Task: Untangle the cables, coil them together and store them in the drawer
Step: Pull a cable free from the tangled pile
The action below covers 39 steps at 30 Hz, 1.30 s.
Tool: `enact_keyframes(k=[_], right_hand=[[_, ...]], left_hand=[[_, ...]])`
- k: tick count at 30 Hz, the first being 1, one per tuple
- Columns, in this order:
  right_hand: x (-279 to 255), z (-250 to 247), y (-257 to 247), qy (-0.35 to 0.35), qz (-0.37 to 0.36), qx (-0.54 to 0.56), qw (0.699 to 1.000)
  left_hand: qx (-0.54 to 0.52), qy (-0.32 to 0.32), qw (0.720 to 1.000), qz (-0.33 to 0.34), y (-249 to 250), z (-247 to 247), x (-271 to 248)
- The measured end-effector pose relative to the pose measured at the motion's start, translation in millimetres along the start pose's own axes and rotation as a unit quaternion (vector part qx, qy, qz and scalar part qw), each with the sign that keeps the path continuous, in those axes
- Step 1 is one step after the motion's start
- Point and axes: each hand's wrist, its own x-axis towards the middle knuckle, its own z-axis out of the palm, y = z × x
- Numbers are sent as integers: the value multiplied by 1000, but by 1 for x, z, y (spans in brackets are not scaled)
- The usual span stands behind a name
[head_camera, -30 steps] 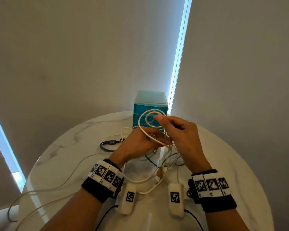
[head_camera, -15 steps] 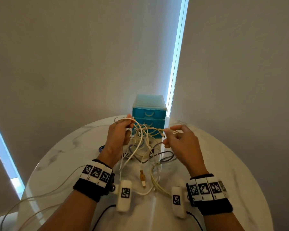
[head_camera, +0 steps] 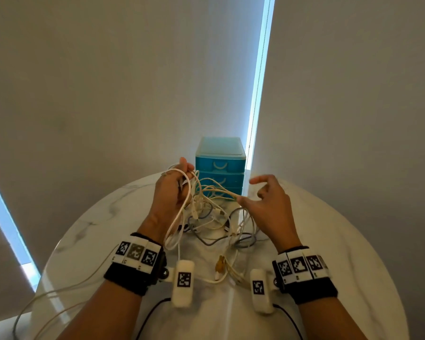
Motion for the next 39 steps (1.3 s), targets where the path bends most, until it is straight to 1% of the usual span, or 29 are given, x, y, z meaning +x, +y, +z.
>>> enact_keyframes(k=[1,2,3,4,5,6,8,10,11,12,14,16,17,18,19,20,21,22,23,25,27,29,30,32,34,35,37,38,39], right_hand=[[-2,2,-6,-10,-31,22,999],[-5,7,-14,-40,-60,40,997],[-9,12,-20,-84,-79,46,992],[-11,19,-23,-128,-89,40,987],[-12,25,-23,-156,-92,27,983],[-10,29,-21,-158,-89,11,983],[-2,27,-7,-117,-58,-41,991],[8,19,13,-79,-18,-130,988],[10,14,21,-80,3,-151,985],[10,10,25,-85,17,-149,985],[8,5,21,-75,14,-90,993],[4,5,3,-48,-22,13,999],[0,6,-8,-48,-38,66,996],[-4,10,-20,-68,-46,94,992],[-10,15,-31,-101,-51,89,990],[-14,21,-36,-133,-57,57,988],[-17,26,-37,-154,-62,19,986],[-17,27,-36,-155,-65,-5,986],[-14,24,-35,-142,-58,-8,988],[-5,13,-29,-103,-41,10,994],[2,3,-26,-74,-33,24,996],[5,2,-21,-53,-27,2,998],[5,3,-18,-37,-22,-26,999],[6,0,-6,-7,7,-56,998],[7,-7,4,9,43,-40,998],[7,-11,5,12,48,-26,998],[6,-14,-3,5,35,36,999],[4,-13,-11,-14,35,76,996],[4,-11,-20,-50,48,114,991]], left_hand=[[3,-19,1000,-3,-1,2,0],[5,-36,999,-4,-1,4,-1],[9,-54,998,-7,-1,6,-2],[16,-68,997,-8,0,10,-4],[22,-81,996,-8,2,12,-6],[18,-93,996,-5,4,15,-8],[-44,-113,993,7,11,15,-11],[-139,-108,984,15,23,10,-12],[-160,-97,982,21,28,6,-10],[-156,-83,984,28,31,2,-7],[-118,-64,991,26,29,1,-6],[-86,-53,995,3,21,8,-8],[-61,-52,997,-2,18,13,-11],[-26,-50,998,-2,16,19,-14],[7,-51,999,0,16,24,-17],[34,-49,998,5,14,26,-18],[56,-45,997,14,13,27,-19],[72,-36,996,26,11,26,-17],[75,-20,996,35,10,23,-16],[35,14,999,36,9,18,-12],[-31,33,999,25,6,22,-9],[-56,44,997,5,3,30,-10],[-53,34,998,1,1,30,-9],[-40,-15,999,8,0,28,-10],[-21,-37,999,10,5,23,-8],[-2,-35,999,6,7,22,-7],[55,-36,998,-15,10,25,-11],[99,-47,994,-26,10,27,-15],[157,-67,985,-27,11,30,-21]])
